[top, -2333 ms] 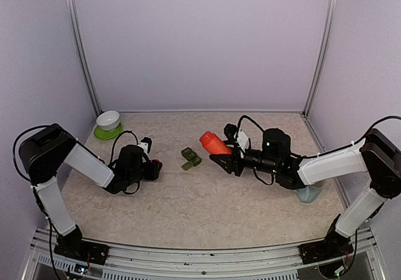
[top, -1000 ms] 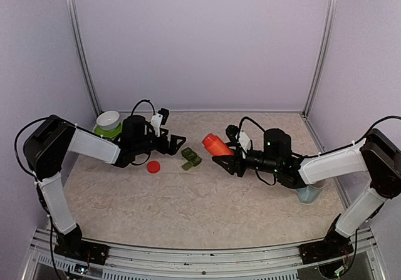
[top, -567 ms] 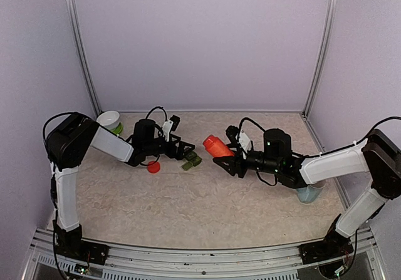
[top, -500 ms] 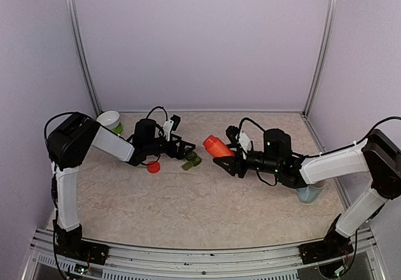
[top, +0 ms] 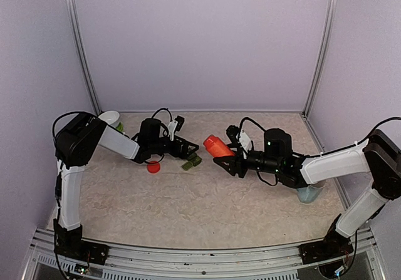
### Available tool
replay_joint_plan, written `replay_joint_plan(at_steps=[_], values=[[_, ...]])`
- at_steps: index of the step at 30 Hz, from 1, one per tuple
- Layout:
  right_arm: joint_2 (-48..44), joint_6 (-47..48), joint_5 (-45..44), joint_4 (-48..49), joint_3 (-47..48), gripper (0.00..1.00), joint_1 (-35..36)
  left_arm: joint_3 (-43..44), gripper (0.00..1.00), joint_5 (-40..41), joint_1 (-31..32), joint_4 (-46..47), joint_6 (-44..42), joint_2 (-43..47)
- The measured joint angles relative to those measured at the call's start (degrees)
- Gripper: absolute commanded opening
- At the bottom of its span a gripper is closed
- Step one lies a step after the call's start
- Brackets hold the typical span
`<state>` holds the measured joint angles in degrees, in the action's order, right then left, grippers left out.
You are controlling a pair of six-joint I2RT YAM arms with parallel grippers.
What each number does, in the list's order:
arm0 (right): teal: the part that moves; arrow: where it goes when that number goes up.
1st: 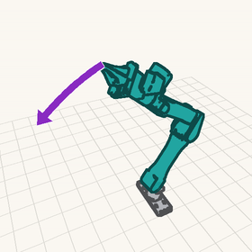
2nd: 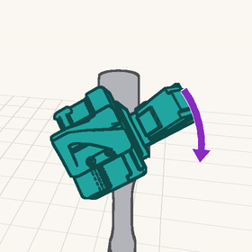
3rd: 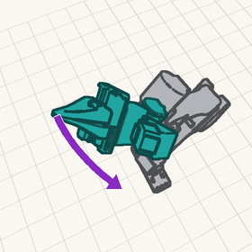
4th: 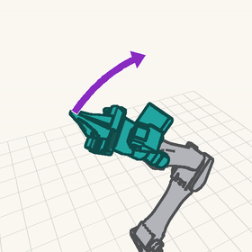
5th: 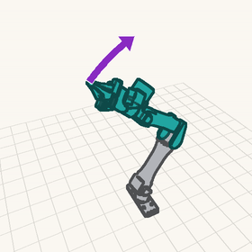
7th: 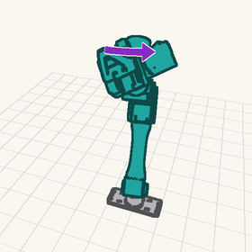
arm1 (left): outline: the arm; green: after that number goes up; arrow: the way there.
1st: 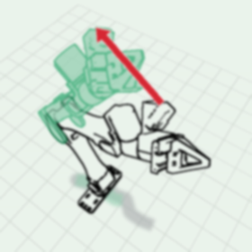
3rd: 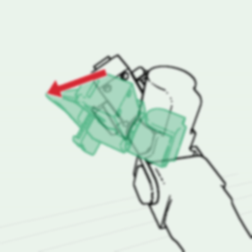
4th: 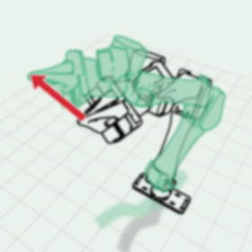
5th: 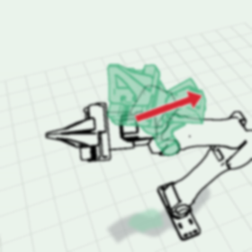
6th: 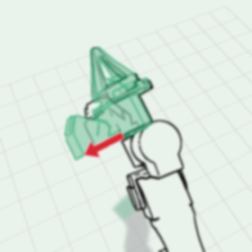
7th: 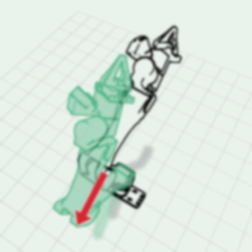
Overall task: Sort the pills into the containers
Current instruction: Move the pill container to the center of the board.
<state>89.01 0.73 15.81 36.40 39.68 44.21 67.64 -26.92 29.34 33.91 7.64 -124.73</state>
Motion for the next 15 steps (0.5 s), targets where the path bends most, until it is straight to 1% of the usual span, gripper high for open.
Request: replay_joint_plan(at_steps=[3, 9, 12, 15], values=[[-0.3, 0.0, 0.0, 0.0, 0.0, 0.3, 0.0, 1.5, 0.97, -1.1, 0.0, -1.0, 0.8, -1.0], [-0.7, 0.0, 0.0, -0.1, -0.2, 0.3, 0.0, 5.2, 0.89, -3.3, 0.0, -4.6, 1.7, -3.6], [-0.7, 0.0, 0.0, -0.1, -0.3, 0.3, 0.0, 4.9, 0.89, -4.3, 0.2, -5.3, 2.1, -3.9], [-0.9, 0.0, 0.0, -0.1, -0.6, 0.3, 0.0, 3.1, 0.86, -5.4, 0.5, -3.7, 2.5, -3.8]])
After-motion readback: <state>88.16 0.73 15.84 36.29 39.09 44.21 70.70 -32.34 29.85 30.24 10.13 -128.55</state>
